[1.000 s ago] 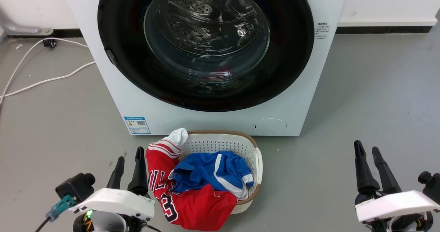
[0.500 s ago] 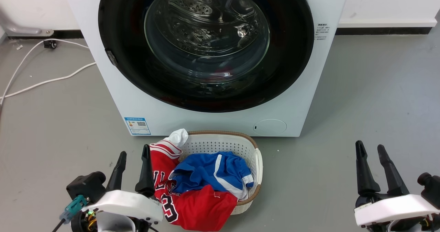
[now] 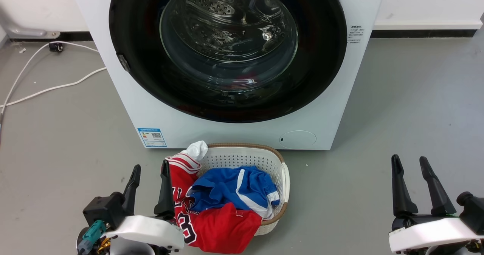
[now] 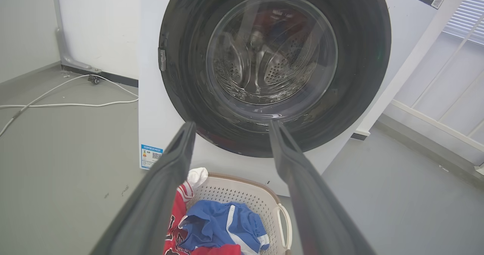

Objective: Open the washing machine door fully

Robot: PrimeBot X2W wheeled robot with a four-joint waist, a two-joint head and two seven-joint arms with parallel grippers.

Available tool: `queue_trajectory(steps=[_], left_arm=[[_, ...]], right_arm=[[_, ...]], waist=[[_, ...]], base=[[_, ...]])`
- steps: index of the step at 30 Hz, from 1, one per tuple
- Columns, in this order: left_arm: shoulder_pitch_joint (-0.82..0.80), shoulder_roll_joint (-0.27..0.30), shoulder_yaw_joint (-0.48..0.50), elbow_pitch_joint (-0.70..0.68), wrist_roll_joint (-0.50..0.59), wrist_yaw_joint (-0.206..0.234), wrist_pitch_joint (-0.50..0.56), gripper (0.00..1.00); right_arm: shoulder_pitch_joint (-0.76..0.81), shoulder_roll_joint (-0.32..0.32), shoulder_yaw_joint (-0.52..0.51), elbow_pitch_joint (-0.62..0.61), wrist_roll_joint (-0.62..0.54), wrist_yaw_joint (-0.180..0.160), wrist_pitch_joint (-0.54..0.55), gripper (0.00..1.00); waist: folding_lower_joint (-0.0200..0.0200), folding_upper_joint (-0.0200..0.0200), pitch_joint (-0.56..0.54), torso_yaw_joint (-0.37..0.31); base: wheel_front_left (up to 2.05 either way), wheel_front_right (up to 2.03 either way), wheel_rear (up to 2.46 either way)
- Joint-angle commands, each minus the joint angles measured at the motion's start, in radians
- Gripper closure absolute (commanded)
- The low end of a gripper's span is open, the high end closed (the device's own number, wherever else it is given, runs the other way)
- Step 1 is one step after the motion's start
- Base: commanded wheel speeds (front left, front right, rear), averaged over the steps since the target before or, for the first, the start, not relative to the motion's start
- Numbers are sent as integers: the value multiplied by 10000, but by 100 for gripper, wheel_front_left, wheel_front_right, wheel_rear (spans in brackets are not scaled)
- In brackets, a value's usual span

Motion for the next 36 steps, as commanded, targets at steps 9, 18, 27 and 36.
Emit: queue_trajectory(steps=[9,18,27,36], left_arm=[[147,-129,81,-37,979,-79,-267,0],[295,-273,145,15,1812,-145,-470,0],[431,-469,339,89,2413,-282,-648,0],[555,-627,541,195,2986,-387,-816,0]], right_arm=[[168,2,-6,-285,-789,0,-277,0],[329,6,11,-324,-1366,0,-464,0],[443,9,-63,-400,-1843,-1,-635,0],[565,12,-123,-409,-2080,-1,-814,0]], waist=[[-1,0,-21,1],[-1,0,-20,20],[-1,0,-27,2],[-1,0,-22,18]], base=[[0,0,0],[0,0,0],[0,0,0],[0,0,0]])
